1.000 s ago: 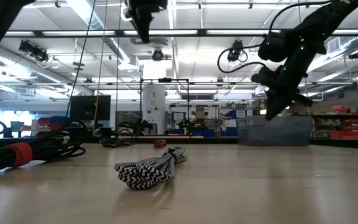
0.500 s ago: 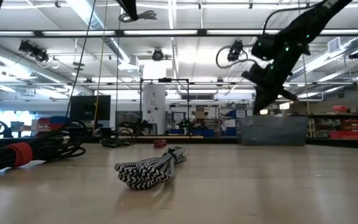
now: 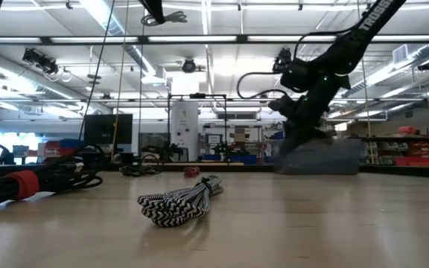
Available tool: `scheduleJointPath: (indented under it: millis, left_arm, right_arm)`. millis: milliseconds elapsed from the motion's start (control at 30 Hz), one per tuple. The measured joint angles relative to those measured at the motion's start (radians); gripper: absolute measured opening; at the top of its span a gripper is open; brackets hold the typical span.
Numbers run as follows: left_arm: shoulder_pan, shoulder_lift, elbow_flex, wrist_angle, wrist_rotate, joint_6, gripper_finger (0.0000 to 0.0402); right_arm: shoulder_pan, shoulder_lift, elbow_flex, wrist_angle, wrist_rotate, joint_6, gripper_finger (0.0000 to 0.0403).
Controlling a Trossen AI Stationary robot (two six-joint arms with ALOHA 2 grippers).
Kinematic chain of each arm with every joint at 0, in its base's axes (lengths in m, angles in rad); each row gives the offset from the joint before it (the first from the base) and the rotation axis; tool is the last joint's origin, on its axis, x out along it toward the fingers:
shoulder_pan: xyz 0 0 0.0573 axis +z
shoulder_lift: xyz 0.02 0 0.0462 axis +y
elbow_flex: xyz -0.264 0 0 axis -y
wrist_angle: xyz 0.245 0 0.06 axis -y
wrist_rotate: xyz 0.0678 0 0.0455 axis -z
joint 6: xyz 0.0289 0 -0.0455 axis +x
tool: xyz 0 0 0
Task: Pick and place USB-C Cables
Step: Put the white charger cable into the black bin
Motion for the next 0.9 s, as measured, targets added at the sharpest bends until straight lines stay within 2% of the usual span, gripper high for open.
scheduleJointPath:
  millis: [333,467,633,800,900]
  left_arm:
    - [0.0,0.0,0.0,0.0,0.001,0.0,0.0027]
    - [0.0,0.0,0.0,0.0,0.001,-0.001,0.0027]
    - [0.0,0.0,0.0,0.0,0.001,-0.003,0.0027]
    - [0.0,0.001,0.0,0.0,0.002,-0.008,0.0027]
    - [0.0,0.001,0.0,0.0,0.002,-0.009,0.0027]
  right_arm:
    - [0.153,0.015,0.001,0.273,0.031,0.147,0.0]
    - [0.177,0.012,0.002,0.3,0.042,0.149,0.0]
    - [0.121,-0.018,0.007,0.231,0.037,0.084,0.0]
    - [0.032,-0.02,0.095,-0.051,0.041,-0.056,0.0]
    - [0.012,-0.018,0.123,-0.155,0.04,-0.113,0.0]
